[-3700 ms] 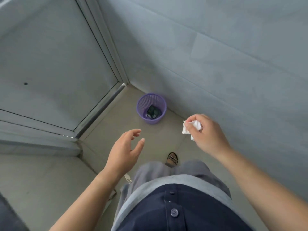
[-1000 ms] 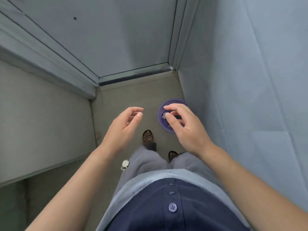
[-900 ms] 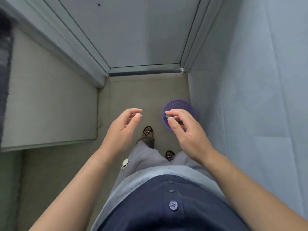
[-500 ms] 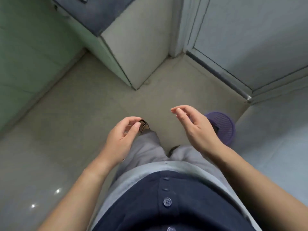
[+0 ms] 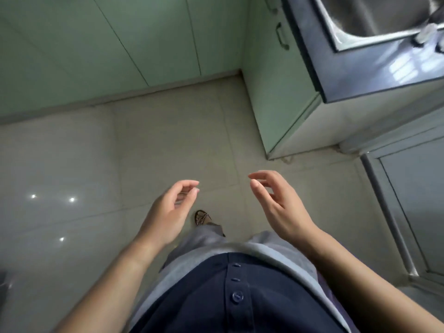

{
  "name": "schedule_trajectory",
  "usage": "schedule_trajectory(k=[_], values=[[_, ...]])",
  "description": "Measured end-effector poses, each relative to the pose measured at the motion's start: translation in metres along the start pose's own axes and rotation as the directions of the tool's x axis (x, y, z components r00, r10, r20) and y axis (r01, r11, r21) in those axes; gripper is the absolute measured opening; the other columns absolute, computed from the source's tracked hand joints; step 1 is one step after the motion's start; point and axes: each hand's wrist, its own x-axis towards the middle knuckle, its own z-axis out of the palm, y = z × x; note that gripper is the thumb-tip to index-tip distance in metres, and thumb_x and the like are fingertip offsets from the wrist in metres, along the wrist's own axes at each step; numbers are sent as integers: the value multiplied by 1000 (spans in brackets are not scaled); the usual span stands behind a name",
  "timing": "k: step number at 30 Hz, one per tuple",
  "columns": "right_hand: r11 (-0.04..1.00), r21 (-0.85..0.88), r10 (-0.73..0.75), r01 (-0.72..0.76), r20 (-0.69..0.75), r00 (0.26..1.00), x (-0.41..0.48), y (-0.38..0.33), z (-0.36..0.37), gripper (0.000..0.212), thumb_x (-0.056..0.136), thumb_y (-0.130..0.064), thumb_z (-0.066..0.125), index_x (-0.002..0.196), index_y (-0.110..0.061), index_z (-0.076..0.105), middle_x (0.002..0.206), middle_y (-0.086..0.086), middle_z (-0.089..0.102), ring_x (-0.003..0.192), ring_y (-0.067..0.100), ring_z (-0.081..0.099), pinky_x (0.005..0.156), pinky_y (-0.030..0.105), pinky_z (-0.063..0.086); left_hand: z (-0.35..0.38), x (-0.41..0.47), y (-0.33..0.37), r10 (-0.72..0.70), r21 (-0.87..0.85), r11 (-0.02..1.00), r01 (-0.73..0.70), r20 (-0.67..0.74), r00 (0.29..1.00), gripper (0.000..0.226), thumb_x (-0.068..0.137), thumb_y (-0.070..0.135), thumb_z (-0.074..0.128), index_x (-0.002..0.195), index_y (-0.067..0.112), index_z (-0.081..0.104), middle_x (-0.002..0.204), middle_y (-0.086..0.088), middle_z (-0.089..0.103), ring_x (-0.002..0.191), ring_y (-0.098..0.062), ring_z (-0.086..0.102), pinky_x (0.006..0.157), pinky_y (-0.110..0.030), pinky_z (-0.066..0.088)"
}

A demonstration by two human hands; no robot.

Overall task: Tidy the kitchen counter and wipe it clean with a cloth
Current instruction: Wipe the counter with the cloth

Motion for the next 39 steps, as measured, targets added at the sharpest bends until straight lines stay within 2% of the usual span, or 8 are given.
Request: schedule_trajectory(k=[5, 8, 13, 22, 25, 28, 33, 39], values=[[998, -34, -49, 49, 4, 999, 80, -52, 21, 24, 92, -36, 45, 106, -22, 58, 107, -9, 57, 99, -11, 50, 73, 2, 39, -72, 62, 17, 50, -26, 998, -53, -103, 993, 16, 93, 23, 50, 97, 35, 59, 103, 7, 65, 93, 0, 59, 77, -2, 39], [998, -40, -49, 50, 28, 998, 122, -68, 30, 23, 92, -35, 45, 106, -22, 58, 109, -8, 57, 99, -10, 51, 75, 2, 38, -93, 102, 21, 34, -30, 999, -38, -106, 994, 13, 93, 26, 50, 96, 36, 58, 104, 4, 65, 95, -5, 60, 78, -4, 40], [998, -46, -37, 40, 57, 998, 220, -87, 30, 17, 94, -29, 47, 101, -20, 59, 105, -5, 60, 92, -14, 51, 73, 1, 37, -121, 188, 37, 5, -48, 999, -10, -107, 994, 10, 91, 34, 52, 96, 39, 58, 103, 7, 66, 93, 2, 60, 78, -5, 41], [966, -93, -226, 239, 133, 965, 454, -182, -13, 21, 93, -31, 46, 104, -19, 59, 105, -5, 58, 90, -14, 51, 70, 0, 37, -184, 363, 131, 46, -52, 997, -61, -247, 968, 14, 92, 27, 51, 102, 31, 59, 102, 8, 65, 91, 5, 57, 75, -3, 38], [967, -86, -226, 239, 137, 964, 511, -201, -15, 16, 94, -31, 47, 101, -23, 59, 104, -4, 60, 90, -9, 53, 68, 0, 37, -203, 408, 150, 43, -65, 996, -63, -277, 960, 16, 93, 26, 51, 105, 27, 60, 102, 9, 64, 90, 4, 57, 75, -3, 38], [974, -103, -190, 204, 127, 973, 562, -209, -10, 16, 93, -31, 47, 100, -23, 59, 104, -2, 61, 94, -2, 55, 69, 1, 38, -224, 452, 160, 25, -75, 996, -47, -270, 962, 18, 92, 25, 51, 108, 23, 61, 101, 11, 64, 91, 2, 58, 75, -4, 39], [954, -209, -196, 215, 108, 975, 660, -235, -1, 25, 93, -35, 46, 104, -18, 60, 102, -4, 57, 86, -8, 52, 69, 0, 37, -278, 562, 177, 50, 4, 999, -50, -222, 974, 17, 92, 26, 51, 107, 25, 60, 100, 12, 64, 89, 3, 57, 74, -4, 39], [957, -182, -231, 228, 1, 973, 775, -300, 7, 25, 92, -38, 47, 104, -19, 59, 107, -6, 56, 95, 7, 56, 81, 26, 47, -361, 688, 230, 128, 192, 976, -102, -127, 984, 22, 94, 32, 46, 113, 27, 56, 103, 17, 56, 95, 9, 50, 74, -2, 37]])
